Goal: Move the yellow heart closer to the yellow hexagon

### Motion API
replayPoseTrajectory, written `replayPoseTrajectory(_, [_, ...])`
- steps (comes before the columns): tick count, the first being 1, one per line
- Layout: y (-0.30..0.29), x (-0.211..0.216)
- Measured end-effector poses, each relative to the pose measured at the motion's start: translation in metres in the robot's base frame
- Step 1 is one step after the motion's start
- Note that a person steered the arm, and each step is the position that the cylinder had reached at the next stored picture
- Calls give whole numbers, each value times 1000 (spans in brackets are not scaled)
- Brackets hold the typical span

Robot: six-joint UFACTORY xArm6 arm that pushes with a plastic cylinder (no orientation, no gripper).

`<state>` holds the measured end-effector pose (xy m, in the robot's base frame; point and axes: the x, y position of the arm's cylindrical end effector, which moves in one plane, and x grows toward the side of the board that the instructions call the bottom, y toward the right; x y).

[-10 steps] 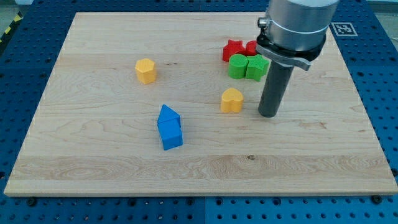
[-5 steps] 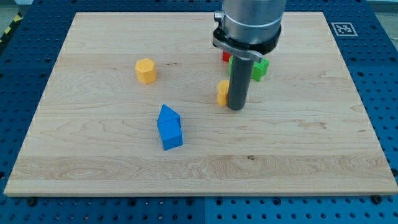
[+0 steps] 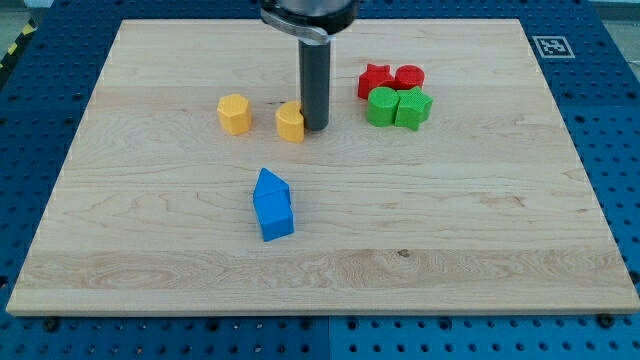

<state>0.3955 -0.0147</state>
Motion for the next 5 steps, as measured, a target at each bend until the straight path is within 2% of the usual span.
replayPoseTrajectory(4, [-43,-21])
replayPoseTrajectory(5, [-9,-18])
